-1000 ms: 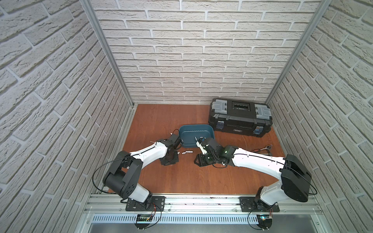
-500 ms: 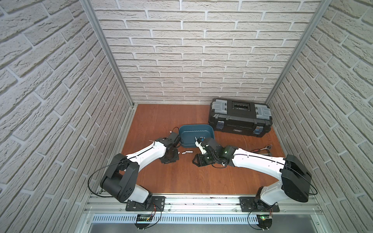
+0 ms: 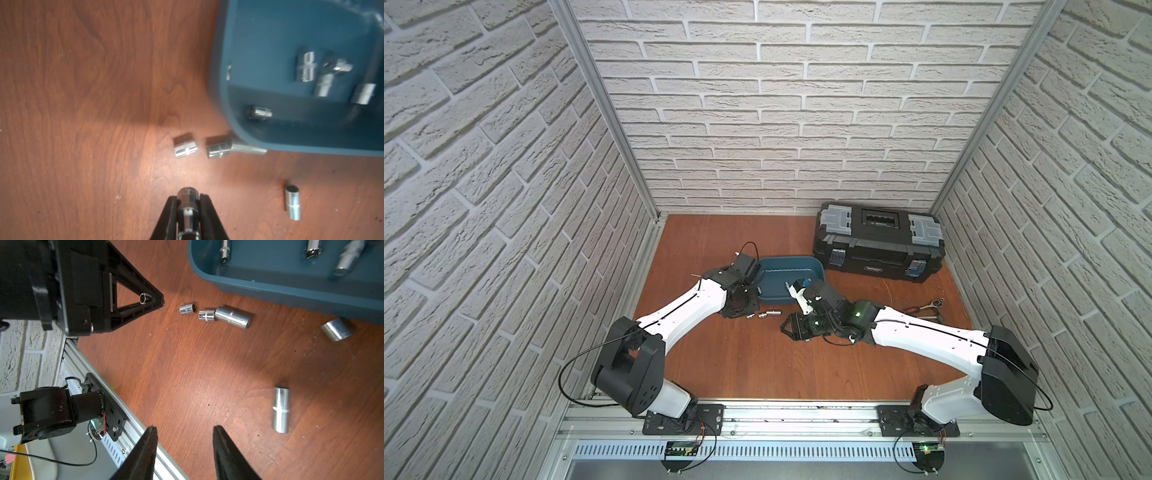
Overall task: Put the socket on the desktop into the storage box
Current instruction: Pick up the socket head from the center of the board, then place the socket head in the storage box.
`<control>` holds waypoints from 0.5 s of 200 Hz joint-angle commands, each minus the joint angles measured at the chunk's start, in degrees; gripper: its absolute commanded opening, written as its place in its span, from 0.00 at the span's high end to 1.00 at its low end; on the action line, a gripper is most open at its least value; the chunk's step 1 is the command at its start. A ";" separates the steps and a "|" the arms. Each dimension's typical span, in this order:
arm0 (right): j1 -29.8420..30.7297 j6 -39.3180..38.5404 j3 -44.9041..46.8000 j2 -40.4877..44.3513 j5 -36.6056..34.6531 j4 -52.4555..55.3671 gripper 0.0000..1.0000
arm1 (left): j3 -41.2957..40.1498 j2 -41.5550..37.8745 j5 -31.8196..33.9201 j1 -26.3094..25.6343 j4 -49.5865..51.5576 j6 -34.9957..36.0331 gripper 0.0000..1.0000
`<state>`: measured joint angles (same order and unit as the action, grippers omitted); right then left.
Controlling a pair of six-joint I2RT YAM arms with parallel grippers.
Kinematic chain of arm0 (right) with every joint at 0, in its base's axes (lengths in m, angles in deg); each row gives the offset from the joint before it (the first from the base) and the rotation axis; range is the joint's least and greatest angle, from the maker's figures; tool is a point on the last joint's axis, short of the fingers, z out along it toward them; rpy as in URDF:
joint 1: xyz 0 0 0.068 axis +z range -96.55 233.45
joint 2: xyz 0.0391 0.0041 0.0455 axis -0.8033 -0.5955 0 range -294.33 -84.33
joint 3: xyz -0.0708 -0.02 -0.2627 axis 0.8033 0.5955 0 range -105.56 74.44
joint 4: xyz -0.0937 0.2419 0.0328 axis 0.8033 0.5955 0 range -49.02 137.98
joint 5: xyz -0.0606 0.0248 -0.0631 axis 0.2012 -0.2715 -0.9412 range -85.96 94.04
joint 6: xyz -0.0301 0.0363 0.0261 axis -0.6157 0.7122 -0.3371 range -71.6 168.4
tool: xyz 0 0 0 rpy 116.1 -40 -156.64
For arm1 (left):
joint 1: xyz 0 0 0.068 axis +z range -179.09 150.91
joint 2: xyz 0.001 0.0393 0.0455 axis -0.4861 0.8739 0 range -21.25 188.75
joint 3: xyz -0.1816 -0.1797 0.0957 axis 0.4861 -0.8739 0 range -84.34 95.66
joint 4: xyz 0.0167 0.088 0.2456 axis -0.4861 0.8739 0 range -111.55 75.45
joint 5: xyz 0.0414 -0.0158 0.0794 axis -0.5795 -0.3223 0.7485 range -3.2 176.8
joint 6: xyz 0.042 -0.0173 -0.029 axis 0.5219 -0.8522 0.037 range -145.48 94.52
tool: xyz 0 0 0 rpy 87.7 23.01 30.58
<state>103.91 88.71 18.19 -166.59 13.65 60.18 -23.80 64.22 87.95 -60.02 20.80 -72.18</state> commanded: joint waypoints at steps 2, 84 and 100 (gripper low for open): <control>-0.55 0.57 -1.29 2.27 -1.21 0.38 0.51 | 3.09 1.98 -1.04 -0.31 1.12 1.15 0.95; -3.34 0.09 -2.86 3.42 -0.24 1.98 0.48 | 12.57 9.98 -2.50 -0.27 1.09 3.02 0.95; -4.07 0.03 -3.14 3.50 -0.22 2.17 0.48 | 13.98 11.37 -2.64 -0.28 0.89 3.19 0.95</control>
<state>100.87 88.69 16.81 -165.00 13.19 62.46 -12.46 73.84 86.09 -60.02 21.52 -70.06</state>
